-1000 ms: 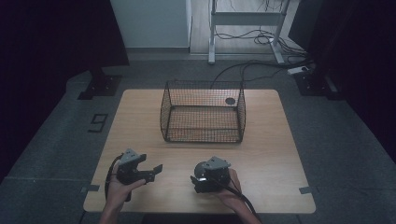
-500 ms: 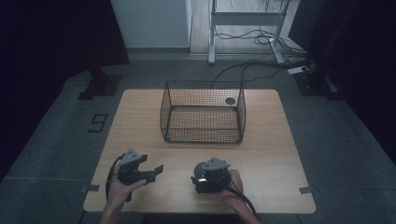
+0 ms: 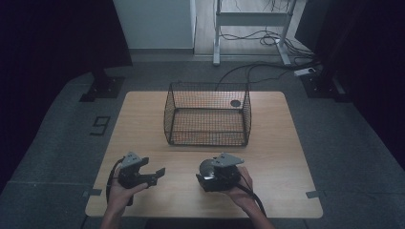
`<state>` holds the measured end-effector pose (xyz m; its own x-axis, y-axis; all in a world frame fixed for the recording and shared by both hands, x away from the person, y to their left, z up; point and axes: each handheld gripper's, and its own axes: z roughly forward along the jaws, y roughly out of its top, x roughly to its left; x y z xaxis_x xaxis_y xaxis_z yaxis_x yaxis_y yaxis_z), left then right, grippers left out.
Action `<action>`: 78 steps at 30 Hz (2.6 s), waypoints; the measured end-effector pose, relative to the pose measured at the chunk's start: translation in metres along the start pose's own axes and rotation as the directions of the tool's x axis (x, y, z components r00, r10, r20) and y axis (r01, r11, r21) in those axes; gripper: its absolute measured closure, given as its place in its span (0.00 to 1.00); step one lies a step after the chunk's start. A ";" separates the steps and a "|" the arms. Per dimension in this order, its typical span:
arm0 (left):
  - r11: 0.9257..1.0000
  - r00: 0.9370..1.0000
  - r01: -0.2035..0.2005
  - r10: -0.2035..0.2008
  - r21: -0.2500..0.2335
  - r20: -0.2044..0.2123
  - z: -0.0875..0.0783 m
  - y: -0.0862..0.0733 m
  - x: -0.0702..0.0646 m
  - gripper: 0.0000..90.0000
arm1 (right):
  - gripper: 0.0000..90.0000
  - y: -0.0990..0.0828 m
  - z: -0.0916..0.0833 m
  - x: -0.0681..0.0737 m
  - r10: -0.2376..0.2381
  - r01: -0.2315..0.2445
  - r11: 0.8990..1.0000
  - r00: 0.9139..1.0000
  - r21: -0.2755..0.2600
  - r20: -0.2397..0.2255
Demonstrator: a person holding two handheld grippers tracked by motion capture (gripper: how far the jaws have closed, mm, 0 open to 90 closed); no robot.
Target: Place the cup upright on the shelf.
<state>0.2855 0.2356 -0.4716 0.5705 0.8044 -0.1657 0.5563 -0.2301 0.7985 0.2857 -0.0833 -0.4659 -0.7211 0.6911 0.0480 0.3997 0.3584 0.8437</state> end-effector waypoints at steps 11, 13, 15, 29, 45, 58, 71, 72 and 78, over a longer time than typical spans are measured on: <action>1.000 1.000 -0.007 0.007 0.005 0.004 0.002 0.000 -0.001 0.18 | 0.15 0.036 -0.024 -0.008 -0.014 0.015 0.997 1.000 -0.078 0.012; 1.000 1.000 -0.008 0.008 0.003 0.002 0.001 0.001 -0.002 0.18 | 0.15 0.041 -0.026 -0.009 -0.020 0.020 0.996 1.000 -0.085 0.007; 1.000 1.000 -0.009 0.009 0.000 0.003 0.001 0.001 -0.002 0.18 | 0.15 0.046 -0.027 -0.010 -0.023 0.023 0.996 1.000 -0.089 0.006; 1.000 1.000 -0.004 0.004 -0.006 -0.001 -0.002 0.001 -0.001 0.18 | 0.15 0.077 -0.033 -0.013 -0.024 0.025 0.992 1.000 -0.127 0.011; 1.000 1.000 -0.009 0.009 -0.002 0.002 -0.001 0.001 -0.002 0.18 | 0.15 0.108 -0.035 -0.027 -0.010 0.012 0.988 1.000 -0.152 0.012; 1.000 1.000 -0.007 0.007 -0.003 0.001 -0.001 0.001 -0.001 0.18 | 0.15 0.121 -0.025 -0.046 0.020 -0.016 0.990 0.999 -0.137 0.033; 1.000 1.000 -0.005 0.005 -0.003 0.000 -0.001 0.001 -0.001 0.18 | 0.15 0.129 -0.015 -0.067 0.058 -0.049 0.991 0.996 -0.126 0.073; 1.000 1.000 -0.005 0.005 -0.003 0.000 -0.001 0.001 -0.001 0.18 | 0.15 0.129 -0.015 -0.067 0.058 -0.049 0.991 0.996 -0.126 0.073; 1.000 1.000 -0.006 0.006 -0.003 0.001 -0.002 0.001 0.000 0.18 | 0.15 0.133 -0.009 -0.076 0.067 -0.057 0.991 0.994 -0.118 0.088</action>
<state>0.2849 0.2366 -0.4700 0.5742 0.8026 -0.1618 0.5514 -0.2331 0.8010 0.3882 -0.0937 -0.3518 -0.6400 0.7662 0.0573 0.3700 0.2420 0.8970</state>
